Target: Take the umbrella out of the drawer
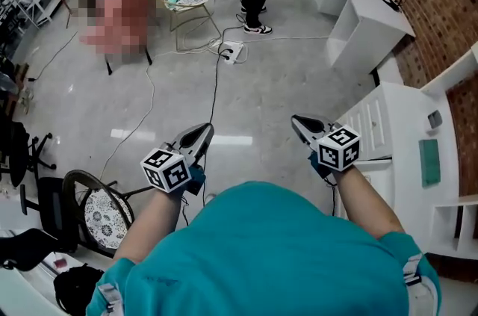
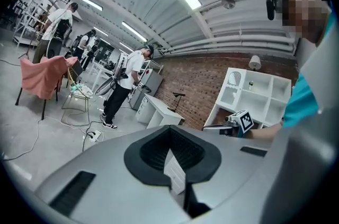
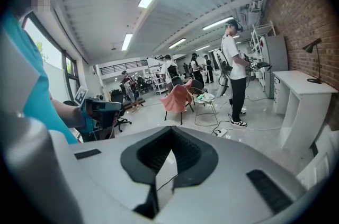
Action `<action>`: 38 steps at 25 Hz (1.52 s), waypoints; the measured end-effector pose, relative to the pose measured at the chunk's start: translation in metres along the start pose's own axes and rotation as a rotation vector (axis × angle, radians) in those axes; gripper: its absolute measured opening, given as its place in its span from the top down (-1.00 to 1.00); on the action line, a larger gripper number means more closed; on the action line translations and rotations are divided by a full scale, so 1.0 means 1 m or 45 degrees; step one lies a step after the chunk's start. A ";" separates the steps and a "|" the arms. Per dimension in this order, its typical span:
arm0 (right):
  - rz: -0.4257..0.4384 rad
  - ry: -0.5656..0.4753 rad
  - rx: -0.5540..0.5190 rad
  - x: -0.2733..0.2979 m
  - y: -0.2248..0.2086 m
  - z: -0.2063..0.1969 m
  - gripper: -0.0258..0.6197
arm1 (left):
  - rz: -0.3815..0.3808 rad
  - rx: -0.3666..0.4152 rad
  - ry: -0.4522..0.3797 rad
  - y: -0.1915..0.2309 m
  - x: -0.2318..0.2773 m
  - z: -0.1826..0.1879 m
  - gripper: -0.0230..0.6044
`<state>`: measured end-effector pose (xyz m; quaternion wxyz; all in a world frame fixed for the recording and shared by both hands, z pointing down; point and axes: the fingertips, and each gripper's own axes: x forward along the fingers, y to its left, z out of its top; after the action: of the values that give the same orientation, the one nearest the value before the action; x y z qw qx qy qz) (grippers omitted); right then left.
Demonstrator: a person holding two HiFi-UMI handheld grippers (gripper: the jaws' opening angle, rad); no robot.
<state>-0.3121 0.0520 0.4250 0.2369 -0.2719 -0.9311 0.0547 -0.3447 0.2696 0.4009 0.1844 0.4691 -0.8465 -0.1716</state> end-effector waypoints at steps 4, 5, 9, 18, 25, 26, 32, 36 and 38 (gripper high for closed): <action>-0.049 -0.016 0.026 -0.005 -0.003 -0.005 0.86 | -0.051 0.037 0.046 0.000 0.009 0.000 0.88; -0.063 -0.019 0.032 -0.007 -0.004 -0.006 0.85 | -0.066 0.043 0.052 -0.001 0.012 0.001 0.88; -0.120 -0.036 0.055 -0.018 -0.010 -0.008 0.85 | -0.133 0.075 0.089 -0.010 0.026 0.001 0.88; -0.257 -0.091 0.124 -0.071 -0.041 -0.030 0.85 | -0.276 0.131 0.165 -0.049 0.079 -0.010 0.88; -0.354 -0.133 0.189 -0.117 -0.056 -0.048 0.86 | -0.417 0.191 0.276 -0.094 0.127 -0.035 0.88; -0.368 -0.141 0.196 -0.123 -0.057 -0.050 0.86 | -0.442 0.209 0.300 -0.102 0.134 -0.041 0.88; -0.455 -0.183 0.229 -0.161 -0.071 -0.060 0.86 | -0.600 0.281 0.407 -0.152 0.181 -0.073 0.88; -0.541 -0.209 0.265 -0.198 -0.086 -0.072 0.85 | -0.707 0.325 0.486 -0.190 0.212 -0.099 0.88; -0.585 -0.223 0.287 -0.218 -0.095 -0.083 0.85 | -0.754 0.356 0.522 -0.211 0.227 -0.115 0.88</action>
<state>-0.1570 -0.1466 0.4308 0.1905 -0.0197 -0.9733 0.1263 -0.2476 -0.0440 0.4383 0.2266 0.7385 -0.6351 -0.0030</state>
